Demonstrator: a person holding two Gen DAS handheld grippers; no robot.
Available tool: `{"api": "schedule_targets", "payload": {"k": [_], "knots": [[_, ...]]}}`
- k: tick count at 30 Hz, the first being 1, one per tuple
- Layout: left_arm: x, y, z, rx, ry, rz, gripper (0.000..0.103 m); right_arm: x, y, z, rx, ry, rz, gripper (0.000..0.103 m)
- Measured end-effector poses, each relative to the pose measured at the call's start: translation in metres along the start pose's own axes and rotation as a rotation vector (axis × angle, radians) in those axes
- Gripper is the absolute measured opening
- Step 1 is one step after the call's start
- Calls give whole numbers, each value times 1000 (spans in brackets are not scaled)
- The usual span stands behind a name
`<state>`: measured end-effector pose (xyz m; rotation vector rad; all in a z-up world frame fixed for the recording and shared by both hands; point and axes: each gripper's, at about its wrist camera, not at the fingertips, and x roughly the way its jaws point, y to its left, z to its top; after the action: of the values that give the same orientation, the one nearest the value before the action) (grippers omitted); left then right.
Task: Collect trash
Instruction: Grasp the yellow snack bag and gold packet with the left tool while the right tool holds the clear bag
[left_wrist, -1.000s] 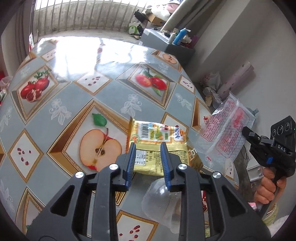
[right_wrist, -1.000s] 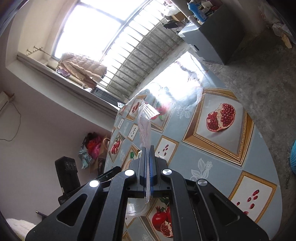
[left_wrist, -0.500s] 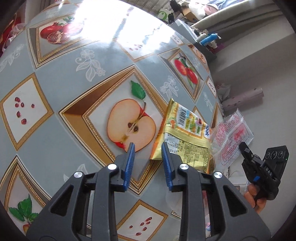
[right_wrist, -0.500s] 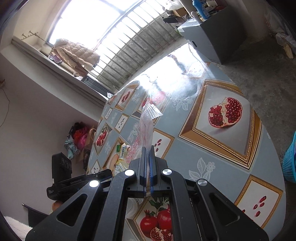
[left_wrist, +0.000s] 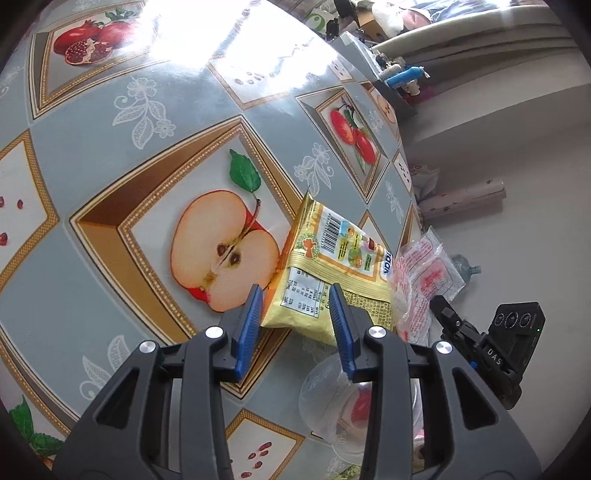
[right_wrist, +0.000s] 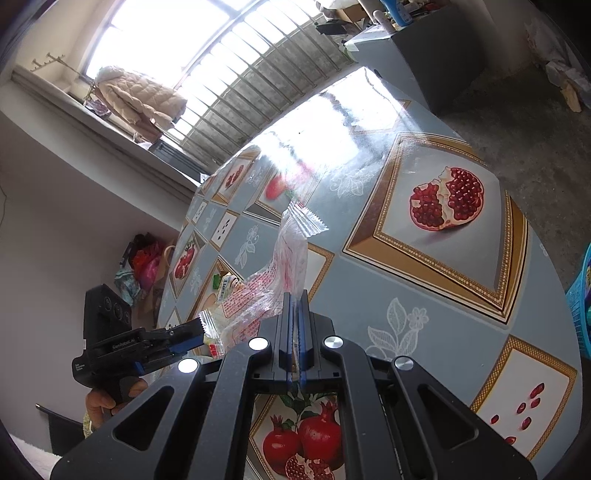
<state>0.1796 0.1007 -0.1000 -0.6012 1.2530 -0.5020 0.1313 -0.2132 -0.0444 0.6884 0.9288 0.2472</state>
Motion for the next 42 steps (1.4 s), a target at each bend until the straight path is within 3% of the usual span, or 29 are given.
{"api": "schedule_targets", "payload": {"k": [13, 25, 34, 42], "knots": [[-2, -1, 12, -118, -18, -294, 34, 17, 2, -3, -1, 19, -22, 3], [9, -13, 13, -43, -11, -215, 32, 26, -2, -5, -4, 30, -43, 3], [7, -9, 13, -57, 4, -275, 27, 36, -1, -10, -2, 53, -51, 3], [22, -5, 15, -54, 45, -226, 27, 44, 3, -9, -8, 64, -61, 3]]}}
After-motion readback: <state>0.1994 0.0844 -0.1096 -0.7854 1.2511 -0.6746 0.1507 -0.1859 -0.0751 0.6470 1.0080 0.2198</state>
